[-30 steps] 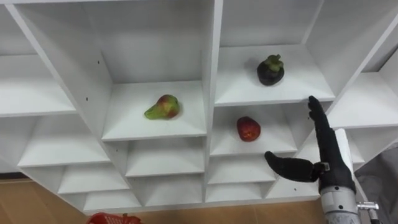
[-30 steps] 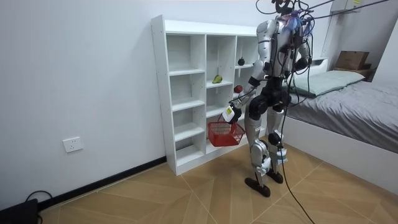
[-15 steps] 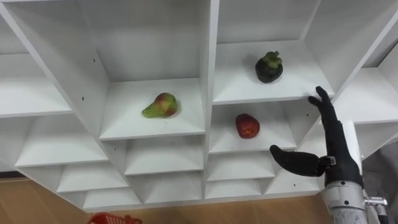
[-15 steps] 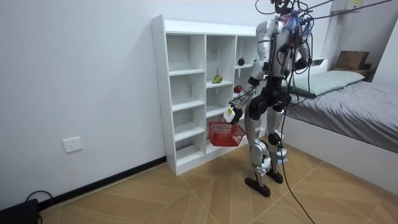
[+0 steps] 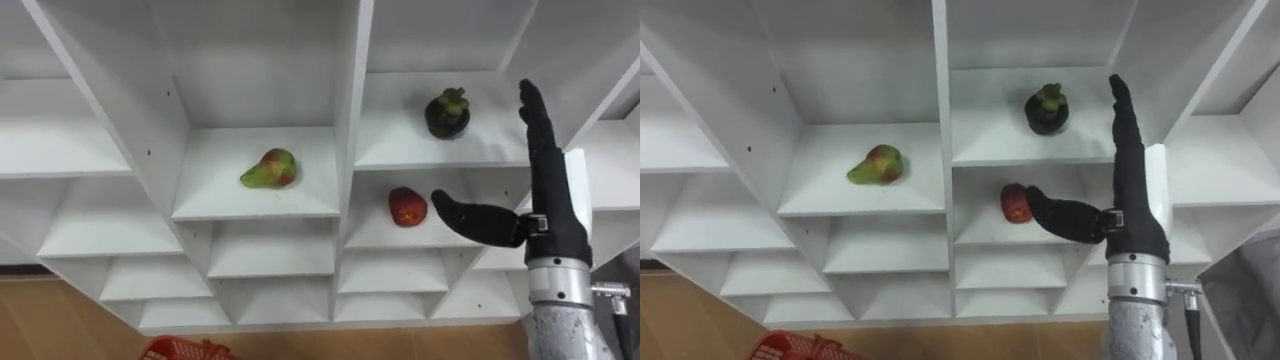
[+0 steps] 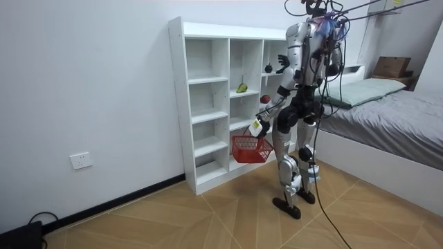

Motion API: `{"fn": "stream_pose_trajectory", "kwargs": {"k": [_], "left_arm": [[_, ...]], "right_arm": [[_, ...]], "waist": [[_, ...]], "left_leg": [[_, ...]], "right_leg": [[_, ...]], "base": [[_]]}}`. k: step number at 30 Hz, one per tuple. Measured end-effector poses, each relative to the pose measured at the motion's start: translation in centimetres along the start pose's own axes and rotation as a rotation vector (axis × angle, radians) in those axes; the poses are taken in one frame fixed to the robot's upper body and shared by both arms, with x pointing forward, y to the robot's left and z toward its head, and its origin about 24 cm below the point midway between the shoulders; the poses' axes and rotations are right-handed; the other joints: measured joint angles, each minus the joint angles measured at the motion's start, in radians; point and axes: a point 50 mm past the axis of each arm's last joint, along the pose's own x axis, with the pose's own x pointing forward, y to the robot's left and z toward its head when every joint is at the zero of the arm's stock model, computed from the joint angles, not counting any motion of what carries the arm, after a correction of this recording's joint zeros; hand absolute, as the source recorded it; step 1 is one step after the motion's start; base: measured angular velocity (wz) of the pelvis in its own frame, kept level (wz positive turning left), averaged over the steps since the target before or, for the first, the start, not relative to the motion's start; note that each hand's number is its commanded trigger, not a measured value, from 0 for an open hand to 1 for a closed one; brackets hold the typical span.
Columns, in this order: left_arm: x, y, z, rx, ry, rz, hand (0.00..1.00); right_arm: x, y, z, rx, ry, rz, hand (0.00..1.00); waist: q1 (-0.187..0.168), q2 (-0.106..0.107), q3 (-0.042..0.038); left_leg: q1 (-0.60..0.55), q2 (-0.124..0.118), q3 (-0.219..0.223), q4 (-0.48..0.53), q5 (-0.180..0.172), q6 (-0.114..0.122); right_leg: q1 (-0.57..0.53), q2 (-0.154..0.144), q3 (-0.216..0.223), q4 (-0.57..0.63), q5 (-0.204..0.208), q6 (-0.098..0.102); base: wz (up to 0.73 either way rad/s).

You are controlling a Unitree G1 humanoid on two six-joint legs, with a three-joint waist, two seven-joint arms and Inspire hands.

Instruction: Collect fruits from the closet

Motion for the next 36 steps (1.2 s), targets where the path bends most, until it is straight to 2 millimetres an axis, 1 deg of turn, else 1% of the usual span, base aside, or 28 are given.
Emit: {"fn": "stream_pose_trajectory", "kwargs": {"k": [4, 7, 14, 22, 26, 29, 31, 36], "left_arm": [[0.0, 0.0, 0.0, 0.003, 0.001, 0.0, 1.0], [-0.1, 0.1, -0.2, 0.004, 0.006, 0.001, 1.0], [0.0, 0.0, -0.1, 0.021, 0.007, -0.014, 1.0], [0.0, -0.1, 0.0, 0.026, 0.005, -0.022, 1.0], [0.0, -0.1, 0.0, 0.027, 0.003, -0.023, 1.0], [0.0, -0.1, 0.0, 0.027, 0.004, -0.015, 1.0], [0.1, -0.1, 0.2, 0.028, 0.001, -0.012, 1.0], [0.0, 0.0, -0.1, 0.028, 0.019, -0.004, 1.0]], "right_arm": [[0.7, -0.2, 1.2, 0.015, -0.059, -0.022, 0.0], [0.7, 0.0, 1.3, 0.02, -0.063, -0.018, 0.0], [0.5, 0.6, 1.5, 0.033, -0.065, 0.007, 0.0], [0.5, 0.9, 0.7, 0.063, -0.022, 0.026, 0.0], [0.7, 0.8, 0.7, 0.081, -0.02, 0.024, 0.0], [1.5, 1.0, -0.1, 0.117, 0.011, 0.019, 0.0], [1.9, 1.0, -1.0, 0.105, 0.05, 0.015, 0.0], [2.5, 0.7, -0.8, 0.101, 0.039, -0.006, 0.0]], "waist": [[0.0, -0.007, -0.0013], [0.001, -0.008, -0.0022], [0.003, -0.007, -0.002], [0.002, -0.002, 0.0], [0.003, -0.001, 0.0001], [0.001, -0.004, 0.0001], [0.002, -0.006, 0.0002], [0.001, -0.014, 0.001]], "left_leg": [[-0.002, -0.001, -0.011, 0.0, 0.0, 0.0], [-0.003, -0.001, -0.018, -0.001, 0.0, 0.0], [0.006, 0.0, -0.018, 0.0, 0.0, 0.0], [0.003, 0.001, -0.018, 0.013, 0.0, 0.0], [0.003, 0.001, -0.019, 0.013, 0.0, 0.0], [0.005, 0.001, -0.02, 0.013, 0.0, 0.0], [0.005, -0.001, -0.021, 0.013, 0.0, 0.0], [0.002, -0.002, -0.029, 0.013, 0.0, -0.001]], "right_leg": [[0.003, 0.0, -0.012, -0.001, 0.0, 0.0], [0.005, 0.0, -0.017, -0.003, 0.0, 0.0], [0.009, -0.002, -0.016, -0.004, 0.0, 0.0], [0.014, -0.003, -0.017, -0.002, 0.001, -0.001], [0.016, -0.002, -0.017, 0.0, 0.001, -0.002], [0.019, -0.002, -0.019, 0.0, 0.002, -0.002], [0.019, -0.003, -0.021, -0.001, 0.002, -0.002], [0.019, -0.003, -0.034, -0.002, 0.002, -0.002]], "base": [[0.09], [0.07], [0.0], [0.0], [0.0], [0.0], [0.0], [0.05]]}}
